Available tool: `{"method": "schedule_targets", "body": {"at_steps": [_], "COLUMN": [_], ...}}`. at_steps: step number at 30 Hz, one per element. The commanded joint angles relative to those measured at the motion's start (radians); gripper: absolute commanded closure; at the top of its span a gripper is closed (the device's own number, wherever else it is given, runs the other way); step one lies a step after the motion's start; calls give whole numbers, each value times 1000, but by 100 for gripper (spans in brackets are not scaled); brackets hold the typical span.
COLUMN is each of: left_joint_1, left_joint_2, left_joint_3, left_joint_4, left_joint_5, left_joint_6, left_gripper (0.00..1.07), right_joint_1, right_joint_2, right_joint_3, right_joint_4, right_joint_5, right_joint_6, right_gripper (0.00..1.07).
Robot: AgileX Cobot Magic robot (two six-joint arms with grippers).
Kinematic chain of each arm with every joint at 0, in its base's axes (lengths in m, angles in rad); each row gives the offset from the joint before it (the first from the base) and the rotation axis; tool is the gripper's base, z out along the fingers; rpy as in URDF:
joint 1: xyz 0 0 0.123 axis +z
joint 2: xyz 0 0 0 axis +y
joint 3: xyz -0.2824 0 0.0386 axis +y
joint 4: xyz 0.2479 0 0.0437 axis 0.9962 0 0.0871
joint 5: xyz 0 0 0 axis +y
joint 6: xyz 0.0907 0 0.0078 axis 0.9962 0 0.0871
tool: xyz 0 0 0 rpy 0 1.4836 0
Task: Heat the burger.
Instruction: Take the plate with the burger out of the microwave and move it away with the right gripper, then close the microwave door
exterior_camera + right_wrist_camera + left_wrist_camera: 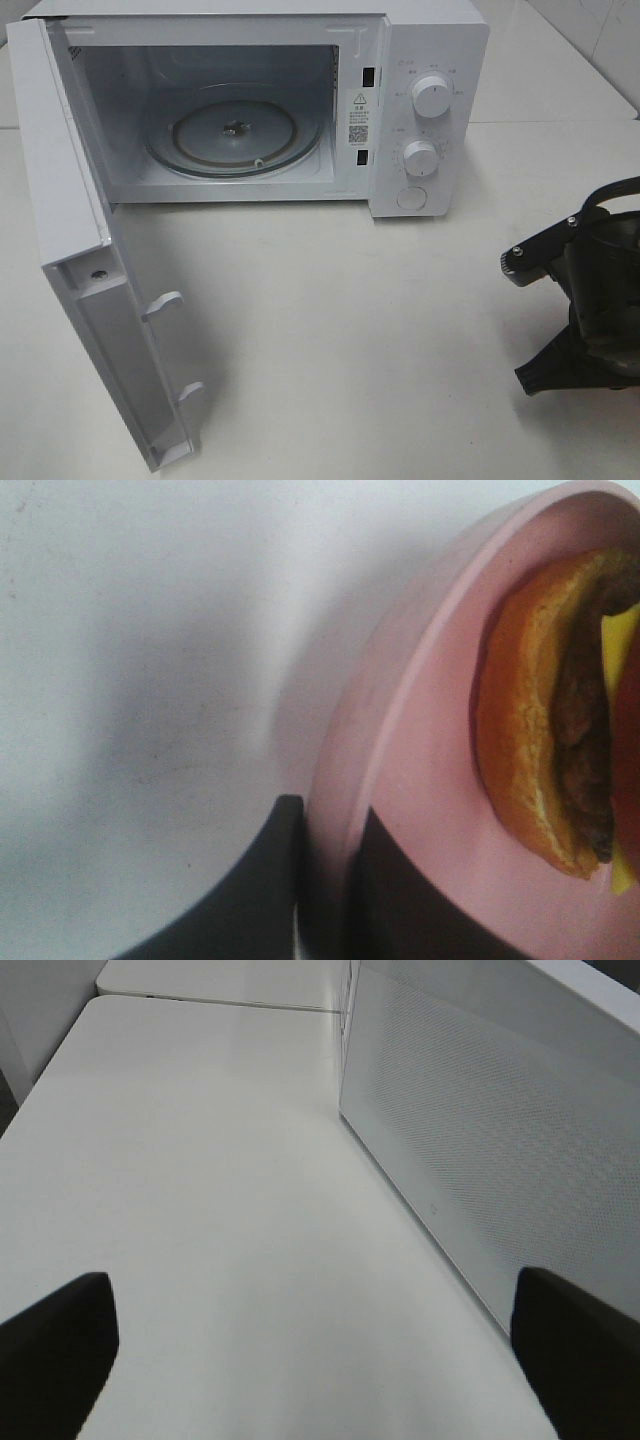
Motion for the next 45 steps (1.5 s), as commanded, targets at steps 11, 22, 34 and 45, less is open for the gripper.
{"method": "schedule_targets", "body": {"at_steps": [11,22,34,45], "left_joint_1": [3,3,3,3], "left_joint_2": [-16,-16,-16,-16], "left_joint_3": [3,3,3,3], "left_joint_4": [-6,-6,-6,-6], "left_joint_5": [-9,-9,-9,-9], "left_joint_6": [0,0,0,0], "left_gripper": [6,6,6,6], "right_joint_1": [-90,-84,-84,-84], "right_joint_2": [161,157,-66,-455], "right_joint_3": [-10,-33,-118,-174], "right_joint_4": [-138,-37,170,482], "right_joint_5": [-22,1,5,-46], "right_joint_6": [98,39,-278,-737], "right_gripper": [99,58,53,50]}}
